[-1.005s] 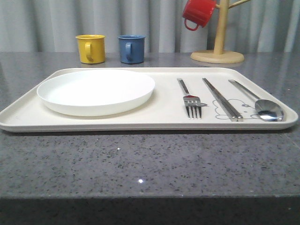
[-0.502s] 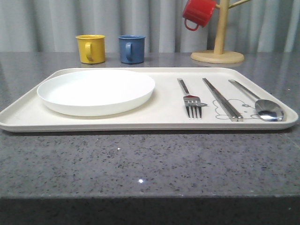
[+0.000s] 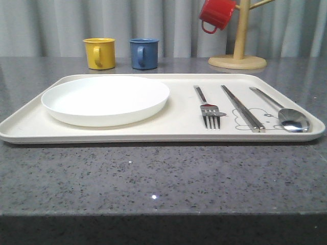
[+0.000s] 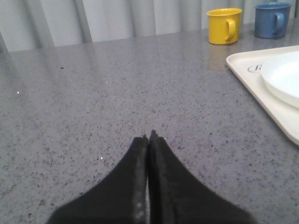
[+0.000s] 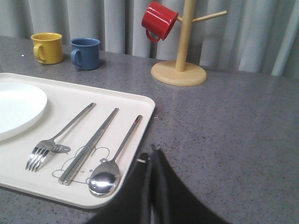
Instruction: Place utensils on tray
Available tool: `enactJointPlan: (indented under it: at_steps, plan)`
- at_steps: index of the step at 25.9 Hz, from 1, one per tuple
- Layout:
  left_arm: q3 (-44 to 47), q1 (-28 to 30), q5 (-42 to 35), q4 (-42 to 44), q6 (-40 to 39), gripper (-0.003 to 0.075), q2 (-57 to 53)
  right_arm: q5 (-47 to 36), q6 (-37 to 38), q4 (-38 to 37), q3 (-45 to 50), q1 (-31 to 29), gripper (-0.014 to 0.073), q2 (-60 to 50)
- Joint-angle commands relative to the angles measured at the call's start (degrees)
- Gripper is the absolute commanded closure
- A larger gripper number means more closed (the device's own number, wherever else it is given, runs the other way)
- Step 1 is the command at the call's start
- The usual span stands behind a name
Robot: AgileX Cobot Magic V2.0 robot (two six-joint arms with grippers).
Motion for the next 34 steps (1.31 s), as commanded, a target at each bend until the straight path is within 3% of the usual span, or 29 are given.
enactJointPlan:
  at_steps: [1,28,34]
  plan:
    - [2.12,0.16,-9.36,-0.65,-0.63,0.0738,-1.14,-4.58,-0.4,-0.76,-1.41,-0.17,0.0664,0.53]
    - [3.84,0.16,-9.72,-1.03,-0.63,0.0738,-1.14,-4.77,-0.4,-0.76,-1.2,-0.17,0.0664,0.48]
    - [3.84,0.16,-9.72,-1.03,-0.63,0.0738,-1.14,-13.71,-0.4,-0.16,7.71,-4.95,0.0664,-3.66]
